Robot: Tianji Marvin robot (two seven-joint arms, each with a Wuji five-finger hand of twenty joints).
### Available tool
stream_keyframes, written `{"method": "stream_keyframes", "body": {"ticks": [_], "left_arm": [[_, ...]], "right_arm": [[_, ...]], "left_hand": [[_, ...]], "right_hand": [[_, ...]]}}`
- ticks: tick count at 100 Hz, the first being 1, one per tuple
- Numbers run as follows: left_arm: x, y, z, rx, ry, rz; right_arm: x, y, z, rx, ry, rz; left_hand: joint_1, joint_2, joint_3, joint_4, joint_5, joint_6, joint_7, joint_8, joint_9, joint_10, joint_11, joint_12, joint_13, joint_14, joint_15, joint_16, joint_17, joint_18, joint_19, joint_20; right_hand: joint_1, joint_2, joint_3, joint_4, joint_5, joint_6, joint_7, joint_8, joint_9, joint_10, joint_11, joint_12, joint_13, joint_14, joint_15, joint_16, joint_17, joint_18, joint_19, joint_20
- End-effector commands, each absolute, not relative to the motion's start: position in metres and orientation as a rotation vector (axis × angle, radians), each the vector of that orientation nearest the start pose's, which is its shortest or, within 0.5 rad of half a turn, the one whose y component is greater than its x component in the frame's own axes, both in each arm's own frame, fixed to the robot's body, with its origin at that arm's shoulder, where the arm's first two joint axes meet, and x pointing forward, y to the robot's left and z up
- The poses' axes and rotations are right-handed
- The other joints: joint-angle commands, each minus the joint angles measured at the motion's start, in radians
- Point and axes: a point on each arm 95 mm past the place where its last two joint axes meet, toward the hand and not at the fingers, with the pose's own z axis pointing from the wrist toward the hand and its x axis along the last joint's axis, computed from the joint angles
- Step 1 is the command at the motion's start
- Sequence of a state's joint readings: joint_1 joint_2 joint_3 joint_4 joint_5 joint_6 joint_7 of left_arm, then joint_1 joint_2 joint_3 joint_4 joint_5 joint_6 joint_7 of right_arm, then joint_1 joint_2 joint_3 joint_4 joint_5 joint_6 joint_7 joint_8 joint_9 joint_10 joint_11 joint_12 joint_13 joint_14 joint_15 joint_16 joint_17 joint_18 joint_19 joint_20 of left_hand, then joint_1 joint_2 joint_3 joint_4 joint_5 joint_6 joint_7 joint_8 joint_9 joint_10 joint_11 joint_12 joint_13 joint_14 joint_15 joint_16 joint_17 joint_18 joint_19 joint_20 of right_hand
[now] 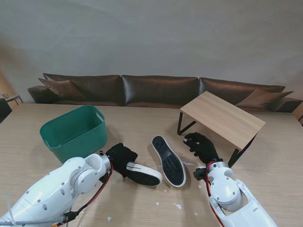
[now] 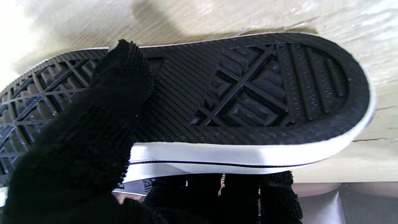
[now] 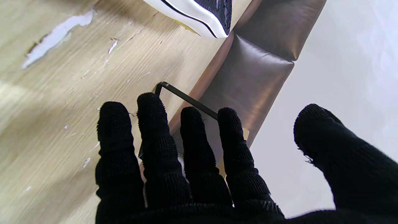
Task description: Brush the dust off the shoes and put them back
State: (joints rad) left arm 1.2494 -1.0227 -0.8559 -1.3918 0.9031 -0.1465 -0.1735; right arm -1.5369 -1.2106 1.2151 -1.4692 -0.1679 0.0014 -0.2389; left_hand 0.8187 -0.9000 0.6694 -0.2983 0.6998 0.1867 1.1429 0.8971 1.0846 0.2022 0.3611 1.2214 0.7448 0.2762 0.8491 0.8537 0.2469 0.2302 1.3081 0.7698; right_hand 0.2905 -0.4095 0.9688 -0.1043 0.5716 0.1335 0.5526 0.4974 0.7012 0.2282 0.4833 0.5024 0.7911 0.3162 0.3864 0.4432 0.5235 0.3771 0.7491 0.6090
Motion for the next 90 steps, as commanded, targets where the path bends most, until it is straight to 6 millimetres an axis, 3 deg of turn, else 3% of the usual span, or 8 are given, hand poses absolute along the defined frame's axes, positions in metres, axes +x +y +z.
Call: {"method": "stream_keyframes", "body": {"ticks": [1, 28, 48, 58, 72, 90], "left_arm": [[0.417, -0.043, -0.381, -1.152, 2.093, -1.327], [0.407, -0.034, -0.369, -1.240, 2.051, -1.368], [0.399, -0.024, -0.350, -1.254, 2.003, -1.390], [0.397, -0.021, -0.344, -1.243, 1.977, -1.403], [0.396, -0.019, -0.342, -1.253, 1.935, -1.427], [0.399, -0.017, -0.341, -1.282, 1.875, -1.457]], "right_arm": [[0.412, 0.002, -0.352, -2.409, -0.810, -2.313], [0.413, 0.002, -0.349, -2.409, -0.797, -2.340], [0.409, 0.000, -0.337, -2.417, -0.819, -2.394], [0.408, 0.001, -0.330, -2.422, -0.874, -2.449], [0.405, 0.005, -0.320, -2.398, -0.938, -2.505], [0.399, 0.017, -0.305, -2.295, -1.026, -2.565]], "left_hand": [[0.214, 0.083, 0.195, 0.106, 0.134, -0.103, 0.112, -0.004, 0.064, -0.065, -0.005, -0.039, 0.107, -0.002, 0.042, 0.001, 0.119, -0.020, 0.039, -0.060], [0.223, 0.030, 0.234, 0.117, 0.204, -0.109, 0.095, -0.051, 0.117, -0.073, -0.028, -0.090, 0.185, -0.004, -0.051, 0.008, 0.173, -0.025, -0.004, -0.133], [0.224, 0.025, 0.235, 0.116, 0.214, -0.105, 0.090, -0.059, 0.126, -0.065, -0.033, -0.100, 0.206, 0.001, -0.084, 0.015, 0.179, -0.026, -0.017, -0.150], [0.225, 0.026, 0.230, 0.117, 0.212, -0.104, 0.089, -0.059, 0.129, -0.061, -0.033, -0.100, 0.222, 0.004, -0.090, 0.025, 0.202, -0.002, -0.024, -0.159], [0.232, 0.038, 0.230, 0.119, 0.199, -0.084, 0.093, -0.049, 0.127, -0.047, -0.028, -0.092, 0.292, 0.015, -0.102, 0.007, 0.257, 0.083, -0.036, -0.176], [0.250, 0.068, 0.221, 0.127, 0.170, -0.049, 0.106, -0.026, 0.104, -0.022, -0.019, -0.058, 0.347, 0.018, -0.107, 0.002, 0.313, 0.145, -0.036, -0.188]], "right_hand": [[0.008, 0.021, 0.007, 0.015, -0.026, 0.008, 0.010, -0.013, 0.026, 0.019, 0.007, -0.013, 0.031, 0.007, 0.007, 0.009, -0.210, 0.016, 0.034, -0.011], [0.009, 0.021, 0.007, 0.015, -0.027, 0.009, 0.008, -0.014, 0.023, 0.021, 0.005, -0.013, 0.030, 0.009, 0.006, 0.009, -0.211, 0.018, 0.033, -0.011], [0.010, 0.020, 0.008, 0.016, -0.027, 0.010, 0.007, -0.014, 0.018, 0.024, 0.003, -0.014, 0.027, 0.010, 0.004, 0.008, -0.208, 0.019, 0.035, -0.009], [0.006, 0.018, 0.011, 0.017, -0.025, 0.009, 0.008, -0.013, 0.017, 0.020, 0.005, -0.013, 0.029, 0.009, 0.006, 0.009, -0.202, 0.018, 0.040, -0.008], [0.003, 0.015, 0.013, 0.019, -0.022, 0.010, 0.010, -0.012, 0.014, 0.019, 0.008, -0.013, 0.028, 0.007, 0.007, 0.008, -0.203, 0.017, 0.046, -0.007], [-0.003, -0.004, 0.020, 0.021, -0.014, 0.006, 0.012, -0.010, 0.000, 0.016, 0.013, -0.011, 0.028, 0.001, 0.017, 0.012, -0.198, 0.012, 0.066, -0.003]]}}
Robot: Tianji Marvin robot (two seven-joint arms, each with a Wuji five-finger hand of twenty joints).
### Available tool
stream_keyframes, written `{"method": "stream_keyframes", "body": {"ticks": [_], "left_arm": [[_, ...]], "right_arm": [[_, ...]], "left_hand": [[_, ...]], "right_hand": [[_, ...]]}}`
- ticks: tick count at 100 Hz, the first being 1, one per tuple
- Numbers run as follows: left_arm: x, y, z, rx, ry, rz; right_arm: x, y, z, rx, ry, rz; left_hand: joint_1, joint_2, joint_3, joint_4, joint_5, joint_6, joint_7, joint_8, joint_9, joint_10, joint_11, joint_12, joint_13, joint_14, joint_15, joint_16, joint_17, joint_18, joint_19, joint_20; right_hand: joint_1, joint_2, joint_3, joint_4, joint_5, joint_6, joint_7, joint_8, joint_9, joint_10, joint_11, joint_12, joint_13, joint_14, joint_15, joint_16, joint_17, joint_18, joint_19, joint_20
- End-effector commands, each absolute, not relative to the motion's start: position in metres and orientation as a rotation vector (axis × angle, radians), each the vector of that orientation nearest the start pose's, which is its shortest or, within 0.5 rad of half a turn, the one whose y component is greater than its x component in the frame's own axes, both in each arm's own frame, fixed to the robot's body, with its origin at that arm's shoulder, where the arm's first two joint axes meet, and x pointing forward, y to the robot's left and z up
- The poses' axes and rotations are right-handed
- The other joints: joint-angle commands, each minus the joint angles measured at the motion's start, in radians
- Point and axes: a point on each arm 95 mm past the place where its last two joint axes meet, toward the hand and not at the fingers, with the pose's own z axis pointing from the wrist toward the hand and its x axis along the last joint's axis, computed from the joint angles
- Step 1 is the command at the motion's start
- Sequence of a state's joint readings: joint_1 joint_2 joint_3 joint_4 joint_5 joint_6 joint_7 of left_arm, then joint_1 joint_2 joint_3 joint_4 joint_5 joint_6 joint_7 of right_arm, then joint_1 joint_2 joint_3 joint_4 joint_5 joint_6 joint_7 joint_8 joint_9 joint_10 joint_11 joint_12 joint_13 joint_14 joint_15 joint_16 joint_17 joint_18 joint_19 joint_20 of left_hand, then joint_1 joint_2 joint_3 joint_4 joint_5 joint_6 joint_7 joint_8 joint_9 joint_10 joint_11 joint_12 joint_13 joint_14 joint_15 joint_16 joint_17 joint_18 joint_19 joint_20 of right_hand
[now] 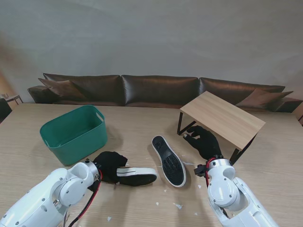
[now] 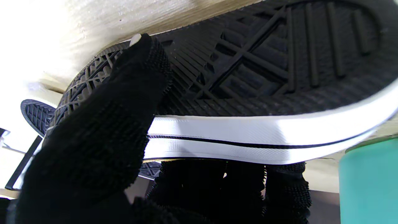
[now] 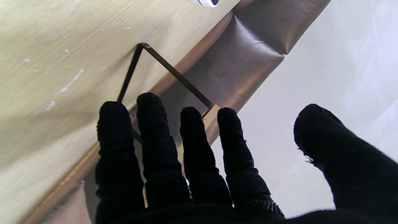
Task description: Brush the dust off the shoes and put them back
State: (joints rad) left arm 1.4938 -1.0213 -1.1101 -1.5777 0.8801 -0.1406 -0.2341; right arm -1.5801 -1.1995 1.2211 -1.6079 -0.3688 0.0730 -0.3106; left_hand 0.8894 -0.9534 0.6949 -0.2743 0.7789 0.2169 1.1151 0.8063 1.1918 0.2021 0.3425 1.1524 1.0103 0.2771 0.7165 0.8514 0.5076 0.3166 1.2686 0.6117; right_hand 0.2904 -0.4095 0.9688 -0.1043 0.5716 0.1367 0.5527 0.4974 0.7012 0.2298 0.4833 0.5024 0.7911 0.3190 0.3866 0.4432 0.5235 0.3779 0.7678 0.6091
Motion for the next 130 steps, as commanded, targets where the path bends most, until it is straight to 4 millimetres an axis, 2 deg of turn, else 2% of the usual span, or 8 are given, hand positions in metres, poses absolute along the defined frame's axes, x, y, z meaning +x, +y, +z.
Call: {"method": "stream_keyframes", "body": {"ticks": [1, 23, 41, 60, 92, 108, 120, 130], "left_arm": [[0.399, -0.017, -0.341, -1.282, 1.873, -1.459], [0.407, -0.014, -0.315, -1.225, 1.836, -1.508], [0.413, -0.014, -0.289, -1.152, 1.829, -1.543], [0.418, -0.018, -0.269, -1.107, 1.820, -1.580], [0.423, -0.029, -0.252, -1.082, 1.784, -1.652], [0.421, -0.034, -0.247, -1.091, 1.776, -1.699], [0.419, -0.037, -0.245, -1.100, 1.767, -1.725], [0.417, -0.040, -0.246, -1.118, 1.746, -1.754]], "right_arm": [[0.399, 0.018, -0.304, -2.287, -1.034, -2.567], [0.389, 0.043, -0.283, -2.043, -1.364, -2.576], [0.385, 0.067, -0.267, -1.870, -1.595, -2.537], [0.375, 0.079, -0.247, -1.739, -1.804, -2.467], [0.370, 0.109, -0.239, -1.603, -2.135, -2.365], [0.374, 0.123, -0.243, -1.570, -2.255, -2.395], [0.378, 0.129, -0.245, -1.571, -2.296, -2.406], [0.381, 0.133, -0.249, -1.563, -2.328, -2.390]], "left_hand": [[0.180, 0.123, 0.195, 0.104, 0.090, -0.079, 0.134, 0.065, -0.003, -0.021, 0.000, 0.012, 0.082, 0.018, 0.025, 0.005, 0.054, 0.060, 0.004, -0.030], [0.200, 0.151, 0.148, 0.109, 0.071, -0.061, 0.129, 0.075, -0.010, -0.005, 0.008, 0.039, 0.092, 0.020, 0.043, 0.032, 0.072, 0.060, 0.027, -0.024], [0.200, 0.156, 0.128, 0.115, 0.061, -0.056, 0.128, 0.084, -0.007, -0.002, 0.009, 0.048, 0.100, 0.010, 0.052, 0.040, 0.090, 0.055, 0.041, -0.015], [0.197, 0.166, 0.126, 0.114, 0.047, -0.047, 0.134, 0.097, -0.008, 0.002, 0.014, 0.061, 0.103, 0.003, 0.065, 0.050, 0.109, 0.050, 0.078, 0.011], [0.192, 0.170, 0.126, 0.112, 0.042, -0.047, 0.133, 0.103, -0.009, 0.002, 0.017, 0.067, 0.107, -0.005, 0.071, 0.050, 0.127, 0.042, 0.104, 0.033], [0.194, 0.177, 0.125, 0.112, 0.034, -0.040, 0.135, 0.110, -0.014, 0.004, 0.018, 0.072, 0.103, -0.004, 0.072, 0.051, 0.116, 0.040, 0.102, 0.038], [0.195, 0.182, 0.123, 0.113, 0.030, -0.038, 0.135, 0.115, -0.017, 0.005, 0.018, 0.075, 0.099, -0.004, 0.073, 0.054, 0.112, 0.039, 0.101, 0.041], [0.197, 0.185, 0.120, 0.114, 0.027, -0.034, 0.134, 0.118, -0.021, 0.009, 0.019, 0.080, 0.094, -0.002, 0.074, 0.057, 0.106, 0.039, 0.100, 0.045]], "right_hand": [[-0.004, -0.005, 0.020, 0.021, -0.013, 0.003, 0.012, -0.010, -0.002, 0.014, 0.014, -0.010, 0.028, -0.004, 0.018, 0.013, -0.199, 0.010, 0.050, -0.002], [-0.033, -0.105, 0.006, 0.016, -0.050, -0.039, 0.001, -0.004, -0.116, -0.030, 0.026, 0.005, -0.068, -0.057, 0.029, 0.021, -0.258, -0.038, 0.061, -0.004], [-0.018, -0.174, -0.034, 0.011, -0.130, -0.069, -0.012, 0.013, -0.192, -0.079, 0.030, 0.006, -0.136, -0.096, -0.006, 0.000, -0.298, -0.081, 0.020, -0.017], [0.000, -0.229, -0.088, 0.003, -0.239, -0.091, -0.059, 0.012, -0.293, -0.117, 0.012, -0.003, -0.204, -0.128, -0.052, -0.022, -0.336, -0.117, -0.045, -0.024], [0.000, -0.212, -0.187, 0.009, -0.352, -0.052, -0.128, 0.002, -0.397, -0.109, 0.015, -0.005, -0.262, -0.150, -0.082, -0.036, -0.358, -0.128, -0.139, -0.012], [-0.006, -0.171, -0.296, 0.040, -0.372, -0.026, -0.123, 0.018, -0.415, -0.100, 0.038, -0.007, -0.262, -0.151, -0.068, -0.038, -0.349, -0.125, -0.156, 0.007], [-0.047, -0.222, -0.242, 0.054, -0.370, -0.017, -0.109, 0.021, -0.403, -0.100, 0.049, -0.011, -0.255, -0.150, -0.057, -0.039, -0.348, -0.122, -0.159, 0.012], [-0.054, -0.224, -0.230, 0.053, -0.361, -0.007, -0.103, 0.021, -0.394, -0.100, 0.052, -0.012, -0.249, -0.150, -0.053, -0.039, -0.346, -0.118, -0.159, 0.013]]}}
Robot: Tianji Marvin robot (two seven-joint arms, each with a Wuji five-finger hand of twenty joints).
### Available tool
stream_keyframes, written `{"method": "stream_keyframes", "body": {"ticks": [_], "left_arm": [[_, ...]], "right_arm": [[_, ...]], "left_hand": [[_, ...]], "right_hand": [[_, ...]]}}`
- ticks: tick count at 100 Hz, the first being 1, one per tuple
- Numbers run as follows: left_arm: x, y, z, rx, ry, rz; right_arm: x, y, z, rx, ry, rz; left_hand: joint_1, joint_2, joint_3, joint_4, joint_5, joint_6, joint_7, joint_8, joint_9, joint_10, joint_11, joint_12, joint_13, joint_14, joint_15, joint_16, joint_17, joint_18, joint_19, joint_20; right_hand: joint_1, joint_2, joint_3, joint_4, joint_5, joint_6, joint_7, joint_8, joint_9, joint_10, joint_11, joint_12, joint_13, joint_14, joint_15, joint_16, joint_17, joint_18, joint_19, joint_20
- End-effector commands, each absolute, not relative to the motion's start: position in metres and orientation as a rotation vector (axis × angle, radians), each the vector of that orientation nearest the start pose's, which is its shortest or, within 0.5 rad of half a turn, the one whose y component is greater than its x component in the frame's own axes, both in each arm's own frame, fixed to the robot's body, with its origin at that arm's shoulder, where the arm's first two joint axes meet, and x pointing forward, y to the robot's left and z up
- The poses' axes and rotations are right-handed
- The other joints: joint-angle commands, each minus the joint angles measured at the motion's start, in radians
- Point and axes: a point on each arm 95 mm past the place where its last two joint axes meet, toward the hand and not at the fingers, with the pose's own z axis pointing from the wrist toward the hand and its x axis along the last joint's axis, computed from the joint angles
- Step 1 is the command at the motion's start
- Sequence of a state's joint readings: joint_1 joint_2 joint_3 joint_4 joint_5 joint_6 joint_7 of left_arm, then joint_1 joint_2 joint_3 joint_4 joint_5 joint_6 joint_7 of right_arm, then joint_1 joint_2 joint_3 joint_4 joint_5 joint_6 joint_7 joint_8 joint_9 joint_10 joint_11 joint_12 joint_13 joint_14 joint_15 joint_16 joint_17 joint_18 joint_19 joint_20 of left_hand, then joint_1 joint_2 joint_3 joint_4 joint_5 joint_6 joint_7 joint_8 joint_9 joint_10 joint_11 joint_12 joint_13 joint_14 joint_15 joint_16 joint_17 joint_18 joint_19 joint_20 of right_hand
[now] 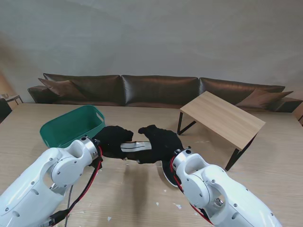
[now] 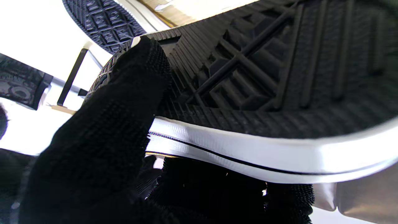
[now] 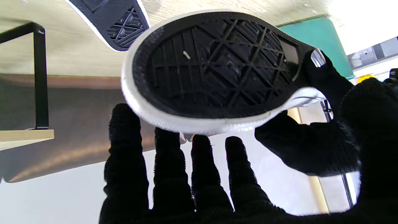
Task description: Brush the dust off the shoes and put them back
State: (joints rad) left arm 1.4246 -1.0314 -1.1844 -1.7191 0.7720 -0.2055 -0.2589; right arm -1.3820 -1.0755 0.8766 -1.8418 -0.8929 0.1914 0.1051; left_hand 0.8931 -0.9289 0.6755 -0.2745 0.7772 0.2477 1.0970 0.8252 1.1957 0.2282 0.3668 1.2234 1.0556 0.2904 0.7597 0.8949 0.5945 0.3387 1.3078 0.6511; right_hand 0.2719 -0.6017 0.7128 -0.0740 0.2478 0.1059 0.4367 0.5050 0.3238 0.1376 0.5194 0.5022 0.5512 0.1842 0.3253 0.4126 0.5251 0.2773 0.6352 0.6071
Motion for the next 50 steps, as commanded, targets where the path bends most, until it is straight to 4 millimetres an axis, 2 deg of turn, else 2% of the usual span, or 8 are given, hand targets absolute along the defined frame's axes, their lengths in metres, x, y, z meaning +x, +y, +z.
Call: {"method": "stream_keyframes", "body": {"ticks": [1, 15, 27, 41, 43, 50], "left_arm": [[0.417, -0.041, -0.246, -1.119, 1.744, -1.756], [0.416, -0.045, -0.250, -1.139, 1.731, -1.782], [0.416, -0.047, -0.251, -1.140, 1.731, -1.799], [0.416, -0.049, -0.248, -1.126, 1.728, -1.814], [0.415, -0.050, -0.248, -1.123, 1.727, -1.817], [0.414, -0.050, -0.245, -1.113, 1.724, -1.825]], "right_arm": [[0.381, 0.133, -0.250, 1.101, 1.645, 1.684], [0.383, 0.140, -0.258, 1.067, 1.682, 1.646], [0.386, 0.145, -0.262, 1.030, 1.697, 1.621], [0.387, 0.151, -0.265, 0.999, 1.692, 1.618], [0.388, 0.151, -0.265, 0.988, 1.691, 1.613], [0.389, 0.154, -0.265, 0.953, 1.685, 1.600]], "left_hand": [[0.194, 0.161, 0.139, 0.114, 0.028, -0.064, 0.152, 0.099, -0.025, -0.017, -0.005, 0.009, 0.049, -0.015, 0.031, 0.014, 0.019, 0.017, 0.061, 0.006], [0.198, 0.162, 0.137, 0.115, 0.027, -0.061, 0.150, 0.101, -0.027, -0.015, -0.006, 0.011, 0.044, -0.012, 0.032, 0.018, 0.013, 0.017, 0.059, 0.009], [0.200, 0.164, 0.134, 0.117, 0.027, -0.060, 0.149, 0.102, -0.027, -0.014, -0.006, 0.012, 0.042, -0.009, 0.033, 0.021, 0.011, 0.018, 0.058, 0.011], [0.201, 0.164, 0.132, 0.118, 0.026, -0.059, 0.148, 0.103, -0.029, -0.014, -0.006, 0.014, 0.040, -0.008, 0.033, 0.022, 0.008, 0.017, 0.056, 0.014], [0.201, 0.165, 0.132, 0.118, 0.027, -0.059, 0.148, 0.104, -0.029, -0.013, -0.007, 0.014, 0.040, -0.008, 0.033, 0.023, 0.007, 0.017, 0.056, 0.014], [0.201, 0.166, 0.131, 0.118, 0.026, -0.059, 0.148, 0.104, -0.029, -0.013, -0.006, 0.015, 0.039, -0.007, 0.033, 0.023, 0.006, 0.017, 0.056, 0.015]], "right_hand": [[-0.037, -0.032, 0.027, 0.023, -0.037, 0.025, 0.013, 0.013, -0.016, -0.008, 0.015, -0.012, -0.008, -0.015, 0.008, -0.009, -0.348, -0.017, -0.026, 0.015], [-0.049, -0.026, 0.034, 0.022, -0.034, 0.024, 0.023, 0.013, -0.002, -0.011, 0.021, -0.012, 0.007, -0.016, 0.015, -0.008, -0.342, -0.013, -0.021, 0.016], [-0.031, -0.040, 0.036, 0.020, 0.010, 0.030, 0.059, 0.016, 0.051, -0.009, 0.033, -0.012, 0.063, -0.013, 0.056, 0.008, -0.310, -0.007, 0.011, 0.024], [0.060, -0.086, 0.021, 0.017, 0.160, 0.045, 0.186, 0.036, 0.231, -0.014, 0.102, 0.018, 0.192, -0.009, 0.166, 0.052, -0.246, -0.002, 0.116, 0.021], [0.082, -0.089, 0.006, 0.023, 0.183, 0.047, 0.209, 0.026, 0.263, -0.015, 0.107, 0.029, 0.213, -0.009, 0.178, 0.055, -0.235, -0.001, 0.153, -0.012], [0.148, -0.101, -0.028, 0.025, 0.240, 0.047, 0.259, 0.031, 0.343, -0.025, 0.124, 0.041, 0.283, -0.017, 0.224, 0.074, -0.200, -0.010, 0.235, -0.028]]}}
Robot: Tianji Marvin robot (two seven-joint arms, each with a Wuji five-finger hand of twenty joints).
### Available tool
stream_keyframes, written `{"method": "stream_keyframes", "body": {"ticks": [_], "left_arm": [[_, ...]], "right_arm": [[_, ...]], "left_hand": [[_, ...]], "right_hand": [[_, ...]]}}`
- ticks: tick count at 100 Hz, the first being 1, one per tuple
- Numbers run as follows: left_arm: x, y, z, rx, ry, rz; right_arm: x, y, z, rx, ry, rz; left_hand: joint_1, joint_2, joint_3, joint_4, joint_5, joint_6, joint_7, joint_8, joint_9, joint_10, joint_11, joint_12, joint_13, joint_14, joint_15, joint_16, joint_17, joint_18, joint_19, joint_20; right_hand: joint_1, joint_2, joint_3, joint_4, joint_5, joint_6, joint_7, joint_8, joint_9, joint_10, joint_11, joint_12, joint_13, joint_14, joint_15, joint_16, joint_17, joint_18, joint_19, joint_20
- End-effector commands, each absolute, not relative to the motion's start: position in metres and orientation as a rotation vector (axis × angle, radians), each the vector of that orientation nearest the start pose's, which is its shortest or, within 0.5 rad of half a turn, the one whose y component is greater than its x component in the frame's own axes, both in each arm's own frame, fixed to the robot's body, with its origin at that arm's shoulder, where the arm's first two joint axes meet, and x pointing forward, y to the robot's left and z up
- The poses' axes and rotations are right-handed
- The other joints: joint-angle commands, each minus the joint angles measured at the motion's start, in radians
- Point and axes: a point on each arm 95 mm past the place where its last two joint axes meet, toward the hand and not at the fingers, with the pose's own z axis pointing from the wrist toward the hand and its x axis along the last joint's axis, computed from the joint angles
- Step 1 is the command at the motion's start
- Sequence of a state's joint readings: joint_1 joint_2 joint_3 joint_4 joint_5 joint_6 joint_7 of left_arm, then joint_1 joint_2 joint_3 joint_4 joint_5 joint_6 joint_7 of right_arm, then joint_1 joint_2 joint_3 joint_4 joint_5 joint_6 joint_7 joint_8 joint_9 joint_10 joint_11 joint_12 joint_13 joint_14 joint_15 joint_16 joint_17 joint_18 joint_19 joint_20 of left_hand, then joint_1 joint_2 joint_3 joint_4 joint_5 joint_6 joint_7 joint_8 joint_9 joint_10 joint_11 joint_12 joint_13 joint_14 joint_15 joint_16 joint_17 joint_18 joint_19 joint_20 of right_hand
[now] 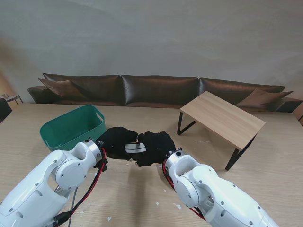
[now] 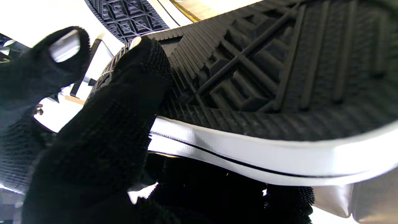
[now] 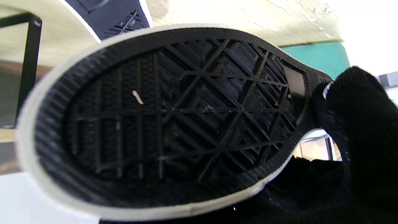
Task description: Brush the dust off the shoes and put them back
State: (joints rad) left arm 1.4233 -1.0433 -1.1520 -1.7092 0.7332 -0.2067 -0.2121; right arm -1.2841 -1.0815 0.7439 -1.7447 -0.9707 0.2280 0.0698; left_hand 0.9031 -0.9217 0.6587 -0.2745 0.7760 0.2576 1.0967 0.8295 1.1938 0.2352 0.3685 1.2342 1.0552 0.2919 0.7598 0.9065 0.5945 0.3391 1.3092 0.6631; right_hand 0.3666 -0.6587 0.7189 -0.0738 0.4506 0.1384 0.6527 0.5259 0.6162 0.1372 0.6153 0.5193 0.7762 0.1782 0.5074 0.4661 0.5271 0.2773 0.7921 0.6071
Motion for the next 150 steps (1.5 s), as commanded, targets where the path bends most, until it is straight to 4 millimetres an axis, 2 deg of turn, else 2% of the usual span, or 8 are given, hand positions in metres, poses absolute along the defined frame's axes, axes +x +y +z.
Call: {"method": "stream_keyframes", "body": {"ticks": [1, 9, 15, 25, 47, 58, 74, 150], "left_arm": [[0.414, -0.050, -0.245, -1.112, 1.723, -1.826], [0.413, -0.052, -0.243, -1.102, 1.715, -1.837], [0.411, -0.053, -0.242, -1.098, 1.712, -1.841], [0.409, -0.053, -0.242, -1.102, 1.706, -1.842], [0.404, -0.044, -0.245, -1.161, 1.650, -1.811], [0.401, -0.036, -0.244, -1.218, 1.606, -1.805], [0.397, -0.025, -0.237, -1.301, 1.511, -1.812], [0.402, 0.000, -0.261, -2.009, 1.431, -1.621]], "right_arm": [[0.389, 0.154, -0.265, 0.950, 1.684, 1.599], [0.390, 0.157, -0.265, 0.925, 1.668, 1.585], [0.391, 0.159, -0.265, 0.912, 1.644, 1.594], [0.392, 0.162, -0.266, 0.905, 1.606, 1.614], [0.395, 0.161, -0.271, 0.913, 1.545, 1.652], [0.397, 0.158, -0.272, 0.892, 1.549, 1.666], [0.398, 0.156, -0.275, 0.858, 1.557, 1.692], [0.402, 0.142, -0.287, 0.709, 1.446, 1.855]], "left_hand": [[0.191, 0.159, 0.148, 0.118, 0.027, -0.069, 0.148, 0.100, -0.027, -0.021, -0.008, 0.004, 0.039, -0.009, 0.033, 0.012, 0.006, 0.016, 0.055, 0.003], [0.192, 0.159, 0.147, 0.119, 0.028, -0.066, 0.147, 0.101, -0.028, -0.021, -0.008, 0.005, 0.038, -0.009, 0.034, 0.013, 0.006, 0.017, 0.055, 0.005], [0.192, 0.160, 0.146, 0.119, 0.026, -0.067, 0.147, 0.102, -0.030, -0.020, -0.009, 0.005, 0.036, -0.009, 0.034, 0.013, 0.004, 0.015, 0.054, 0.005], [0.193, 0.172, 0.142, 0.119, 0.016, -0.064, 0.143, 0.103, -0.040, -0.014, -0.012, 0.008, 0.023, -0.006, 0.032, 0.014, -0.014, 0.013, 0.050, 0.008], [0.136, 0.225, 0.071, 0.117, -0.079, -0.075, -0.053, -0.035, -0.102, 0.022, -0.077, -0.038, -0.067, 0.007, 0.036, -0.041, -0.098, 0.024, 0.024, 0.040], [-0.042, 0.320, 0.074, 0.138, -0.087, -0.040, -0.510, -0.195, -0.267, 0.078, -0.044, -0.475, -0.174, 0.068, -0.002, -0.078, -0.204, 0.042, -0.034, 0.092], [-0.168, 0.438, -0.011, 0.172, -0.133, -0.017, -0.875, -0.399, -0.385, 0.126, -0.173, -0.659, -0.341, 0.163, -0.170, -0.164, -0.357, 0.068, -0.177, 0.104], [-0.169, 0.567, -0.378, 0.213, -0.469, -0.099, -1.078, -0.559, -0.771, 0.137, -0.315, -0.908, -0.718, 0.180, -0.623, -0.461, -0.510, 0.063, -0.996, 0.112]], "right_hand": [[0.060, -0.045, -0.035, 0.026, 0.043, 0.014, 0.046, 0.011, 0.058, -0.025, 0.030, 0.025, 0.065, -0.013, 0.047, 0.022, -0.197, -0.010, 0.083, -0.028], [0.131, -0.077, 0.063, 0.041, 0.111, 0.010, 0.102, 0.023, 0.138, -0.032, 0.066, 0.053, 0.148, -0.031, 0.124, 0.058, -0.142, -0.025, 0.205, -0.062], [0.084, -0.184, 0.475, -0.045, 0.214, -0.028, 0.156, 0.039, 0.249, -0.047, 0.092, 0.069, 0.241, -0.059, 0.183, 0.077, -0.072, -0.036, 0.291, -0.086], [0.229, -0.279, 0.554, -0.248, 0.364, -0.146, 0.420, -0.198, 0.498, -0.075, 0.079, 0.139, 0.431, -0.113, 0.279, 0.114, 0.085, -0.059, 0.415, -0.111], [0.315, -0.277, 0.654, -0.234, 0.503, -0.254, 0.564, -0.245, 0.637, -0.074, 0.131, 0.261, 0.538, -0.130, 0.565, 0.256, 0.270, -0.085, 0.529, -0.044], [0.326, -0.273, 0.676, -0.230, 0.476, -0.264, 0.649, -0.317, 0.630, -0.073, 0.142, 0.312, 0.538, -0.150, 0.651, 0.303, 0.317, -0.104, 0.534, 0.004], [0.336, -0.283, 0.685, -0.230, 0.470, -0.276, 0.694, -0.375, 0.629, -0.077, 0.134, 0.338, 0.537, -0.162, 0.675, 0.329, 0.344, -0.117, 0.520, 0.032], [0.338, -0.289, 0.691, -0.230, 0.460, -0.291, 0.718, -0.391, 0.615, -0.082, 0.130, 0.346, 0.537, -0.162, 0.649, 0.326, 0.331, -0.131, 0.486, 0.051]]}}
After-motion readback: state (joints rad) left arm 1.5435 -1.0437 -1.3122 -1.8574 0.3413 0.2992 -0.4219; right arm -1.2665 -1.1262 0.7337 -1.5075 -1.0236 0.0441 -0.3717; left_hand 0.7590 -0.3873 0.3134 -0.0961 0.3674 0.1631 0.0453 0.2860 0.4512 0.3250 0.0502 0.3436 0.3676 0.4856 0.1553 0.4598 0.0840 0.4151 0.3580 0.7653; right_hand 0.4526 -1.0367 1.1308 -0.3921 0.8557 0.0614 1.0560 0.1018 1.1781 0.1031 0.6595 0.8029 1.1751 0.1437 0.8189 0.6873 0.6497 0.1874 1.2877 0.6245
